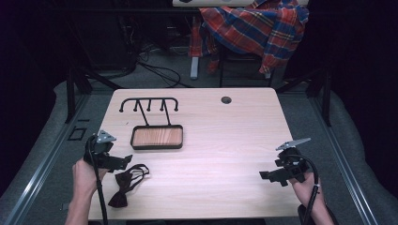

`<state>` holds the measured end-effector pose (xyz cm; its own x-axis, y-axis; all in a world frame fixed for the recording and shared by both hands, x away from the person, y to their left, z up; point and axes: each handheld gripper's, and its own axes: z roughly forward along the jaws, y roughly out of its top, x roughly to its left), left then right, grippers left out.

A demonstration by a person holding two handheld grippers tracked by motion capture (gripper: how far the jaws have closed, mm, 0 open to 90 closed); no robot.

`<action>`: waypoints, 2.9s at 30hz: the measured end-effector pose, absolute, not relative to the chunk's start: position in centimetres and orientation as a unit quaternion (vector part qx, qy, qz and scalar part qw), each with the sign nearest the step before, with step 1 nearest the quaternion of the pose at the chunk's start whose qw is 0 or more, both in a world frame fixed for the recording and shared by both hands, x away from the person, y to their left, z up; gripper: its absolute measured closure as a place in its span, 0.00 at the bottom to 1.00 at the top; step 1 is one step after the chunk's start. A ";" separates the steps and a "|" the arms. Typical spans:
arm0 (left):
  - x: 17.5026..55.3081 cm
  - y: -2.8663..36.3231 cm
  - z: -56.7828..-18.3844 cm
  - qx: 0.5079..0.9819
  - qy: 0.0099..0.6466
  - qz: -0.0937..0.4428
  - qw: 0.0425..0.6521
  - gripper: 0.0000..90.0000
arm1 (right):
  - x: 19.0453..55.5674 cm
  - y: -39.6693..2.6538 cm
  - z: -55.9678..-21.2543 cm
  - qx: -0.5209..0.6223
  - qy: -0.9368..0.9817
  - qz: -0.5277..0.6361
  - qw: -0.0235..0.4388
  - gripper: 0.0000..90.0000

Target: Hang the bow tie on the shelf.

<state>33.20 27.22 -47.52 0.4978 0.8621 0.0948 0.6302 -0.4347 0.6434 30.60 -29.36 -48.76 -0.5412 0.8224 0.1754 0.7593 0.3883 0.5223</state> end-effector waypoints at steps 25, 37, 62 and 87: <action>34.6 25.0 -51.5 0.885 0.402 0.152 0.181 0.00 | 30.5 -29.3 -48.8 0.476 0.833 0.278 0.051 0.17; 35.4 24.2 -52.9 0.901 0.385 0.129 0.150 0.13 | 30.6 -29.2 -48.9 0.475 0.835 0.273 0.047 0.17; 34.7 22.6 -53.8 0.934 0.315 0.117 0.119 0.77 | 30.7 -28.9 -49.2 0.479 0.838 0.257 0.047 0.17; 35.2 23.8 -54.2 0.922 0.356 0.112 0.099 0.98 | 30.8 -28.8 -49.2 0.478 0.841 0.250 0.046 0.17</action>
